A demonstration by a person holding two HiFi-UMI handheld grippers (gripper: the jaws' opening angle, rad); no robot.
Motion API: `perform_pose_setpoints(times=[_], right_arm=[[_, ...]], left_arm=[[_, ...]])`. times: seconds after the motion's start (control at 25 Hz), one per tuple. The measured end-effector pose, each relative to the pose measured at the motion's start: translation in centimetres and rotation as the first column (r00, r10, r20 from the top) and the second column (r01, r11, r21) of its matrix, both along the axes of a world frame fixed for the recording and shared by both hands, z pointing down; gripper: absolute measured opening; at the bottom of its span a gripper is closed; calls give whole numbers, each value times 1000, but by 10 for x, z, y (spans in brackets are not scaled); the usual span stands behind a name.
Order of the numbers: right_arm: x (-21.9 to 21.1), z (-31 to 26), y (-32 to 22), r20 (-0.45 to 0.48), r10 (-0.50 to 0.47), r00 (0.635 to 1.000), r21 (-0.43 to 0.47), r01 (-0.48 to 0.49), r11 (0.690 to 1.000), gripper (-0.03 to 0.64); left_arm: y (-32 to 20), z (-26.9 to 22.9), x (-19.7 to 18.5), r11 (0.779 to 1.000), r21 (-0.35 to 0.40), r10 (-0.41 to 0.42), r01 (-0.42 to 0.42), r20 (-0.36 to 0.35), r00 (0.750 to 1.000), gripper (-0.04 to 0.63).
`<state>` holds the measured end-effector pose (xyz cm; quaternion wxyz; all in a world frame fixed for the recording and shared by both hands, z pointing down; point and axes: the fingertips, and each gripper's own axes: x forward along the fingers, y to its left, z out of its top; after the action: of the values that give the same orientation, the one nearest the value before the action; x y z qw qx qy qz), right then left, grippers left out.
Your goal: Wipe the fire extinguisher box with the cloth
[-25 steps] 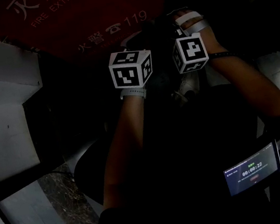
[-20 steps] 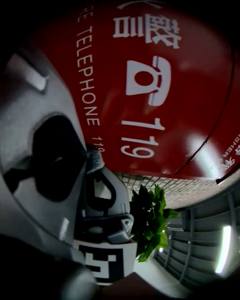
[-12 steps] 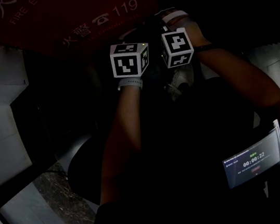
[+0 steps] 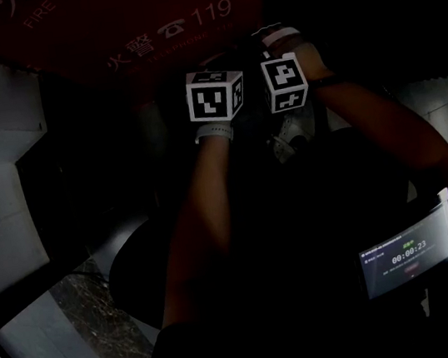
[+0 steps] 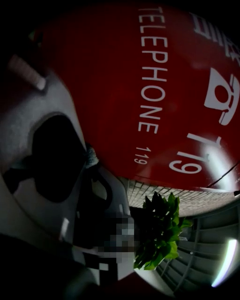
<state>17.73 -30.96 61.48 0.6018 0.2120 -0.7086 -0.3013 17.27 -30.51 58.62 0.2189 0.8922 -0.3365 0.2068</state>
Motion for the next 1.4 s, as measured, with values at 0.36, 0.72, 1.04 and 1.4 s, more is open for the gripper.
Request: perform_pose_setpoints(times=[0.36, 0.72, 1.04, 1.4], right_arm=[[1, 7, 4, 1, -30, 1000, -18, 30, 999, 35], [-32, -48, 43, 115, -73, 991, 69, 65, 996, 35], [-72, -132, 59, 211, -163, 964, 225, 114, 968, 35], [-133, -350, 72, 273, -326, 905, 368, 214, 905, 35]], left_arm=[[2, 5, -3, 1000, -26, -5, 4, -27, 1000, 3], [44, -64, -10, 998, 55, 43, -40, -55, 998, 3], [55, -209, -107, 964, 254, -58, 84, -106, 993, 3], [46, -427, -184, 799, 569, -177, 196, -89, 980, 3]])
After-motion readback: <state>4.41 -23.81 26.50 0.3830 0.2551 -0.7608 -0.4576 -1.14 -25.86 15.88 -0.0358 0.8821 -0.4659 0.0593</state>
